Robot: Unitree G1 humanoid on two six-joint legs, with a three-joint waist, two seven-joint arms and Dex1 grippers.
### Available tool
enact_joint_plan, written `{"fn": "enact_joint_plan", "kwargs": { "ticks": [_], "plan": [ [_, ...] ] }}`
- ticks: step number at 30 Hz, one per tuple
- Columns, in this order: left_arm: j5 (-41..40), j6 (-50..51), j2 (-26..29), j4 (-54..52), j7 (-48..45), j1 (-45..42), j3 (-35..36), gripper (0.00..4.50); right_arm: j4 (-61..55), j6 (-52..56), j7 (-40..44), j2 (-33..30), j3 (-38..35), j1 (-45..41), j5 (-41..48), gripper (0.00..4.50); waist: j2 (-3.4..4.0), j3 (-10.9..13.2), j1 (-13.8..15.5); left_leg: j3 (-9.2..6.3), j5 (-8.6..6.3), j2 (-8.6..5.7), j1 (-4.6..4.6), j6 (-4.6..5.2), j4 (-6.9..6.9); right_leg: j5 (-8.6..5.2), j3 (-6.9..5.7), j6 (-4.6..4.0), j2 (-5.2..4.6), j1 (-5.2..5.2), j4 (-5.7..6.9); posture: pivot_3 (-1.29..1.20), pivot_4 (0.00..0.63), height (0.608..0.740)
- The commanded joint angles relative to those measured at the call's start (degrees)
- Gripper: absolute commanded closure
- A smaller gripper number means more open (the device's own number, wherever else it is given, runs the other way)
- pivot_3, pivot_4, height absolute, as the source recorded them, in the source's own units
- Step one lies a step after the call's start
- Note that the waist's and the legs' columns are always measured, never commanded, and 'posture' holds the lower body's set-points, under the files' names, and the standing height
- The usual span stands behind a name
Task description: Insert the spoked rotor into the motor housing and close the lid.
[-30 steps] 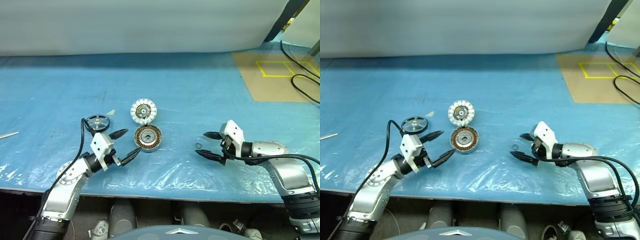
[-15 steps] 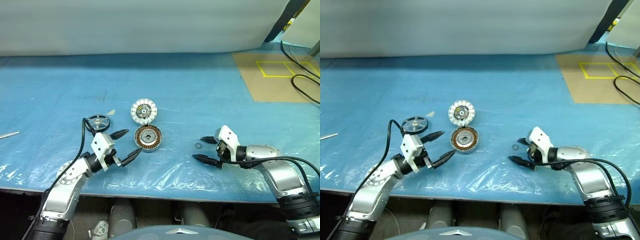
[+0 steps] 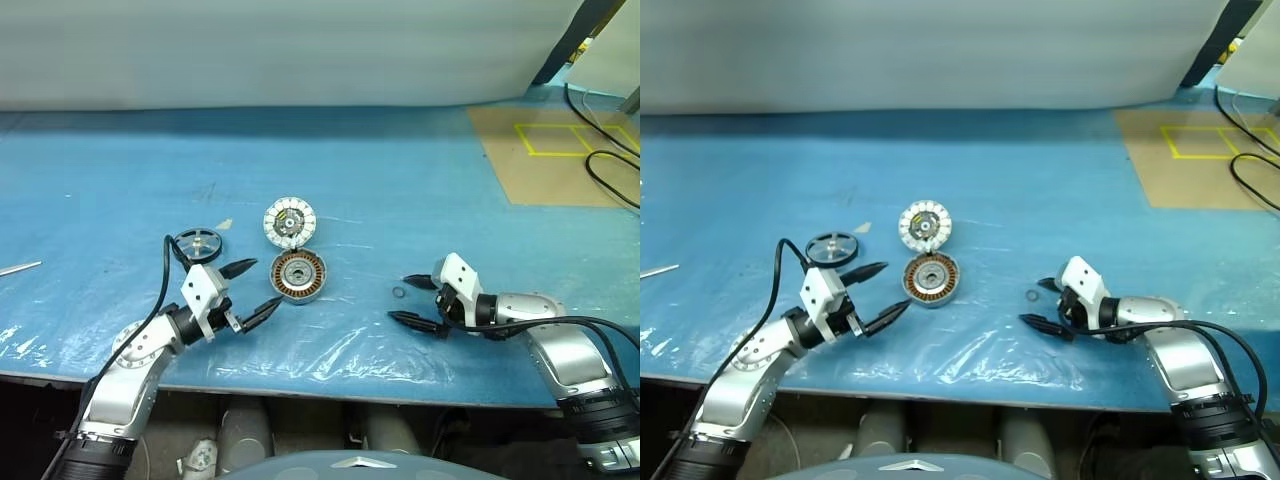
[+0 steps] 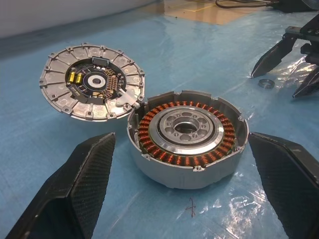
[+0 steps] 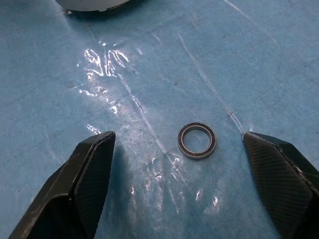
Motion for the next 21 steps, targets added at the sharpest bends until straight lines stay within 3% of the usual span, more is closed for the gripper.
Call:
{"fn": "enact_joint_plan", "kwargs": {
  "ticks": [1, 9, 14, 21],
  "plan": [
    [0.0, -0.6, 0.3, -0.7, 0.0, -0.9, 0.2, 0.0, 1.9, -0.2, -0.6, -0.7, -0.2, 0.1, -1.0, 1.12, 0.0, 0.0, 0.0, 0.0, 0.0, 0.0, 0.01, 0.0, 0.0, 0.0, 0.0, 0.0, 0.0, 0.01, 0.0, 0.0, 0.15, 0.74],
    [0.0, -1.0, 0.3, -0.1, -0.2, -1.3, 0.6, 0.0, 3.3, -1.2, -1.6, -0.2, 0.6, -2.0, -2.2, 3.82, 0.0, 0.0, 0.0, 0.0, 0.0, 0.01, 0.03, 0.0, -0.01, 0.0, 0.0, 0.0, 0.01, 0.02, -0.01, 0.0, 0.15, 0.74],
    [-0.1, -0.9, 0.7, -0.7, 0.1, -1.0, 1.2, 0.0, 1.0, 0.6, -1.4, 2.8, 0.9, -6.4, 0.0, 3.84, 0.0, 0.0, -0.4, 0.0, 0.0, 0.01, 0.05, 0.0, 0.01, 0.0, 0.01, 0.0, 0.02, 0.01, 0.05, 0.0, 0.15, 0.74],
    [-0.4, -0.7, 1.7, -1.7, 0.9, 0.0, 2.6, 0.0, -1.1, 4.5, -1.0, 9.5, 2.1, -19.0, 4.1, 3.84, 0.04, 0.0, -0.4, 0.0, 0.01, 0.01, 0.01, 0.0, 0.0, 0.01, 0.01, -0.01, 0.03, -0.07, 0.11, 0.0, 0.15, 0.74]
  ]
}}
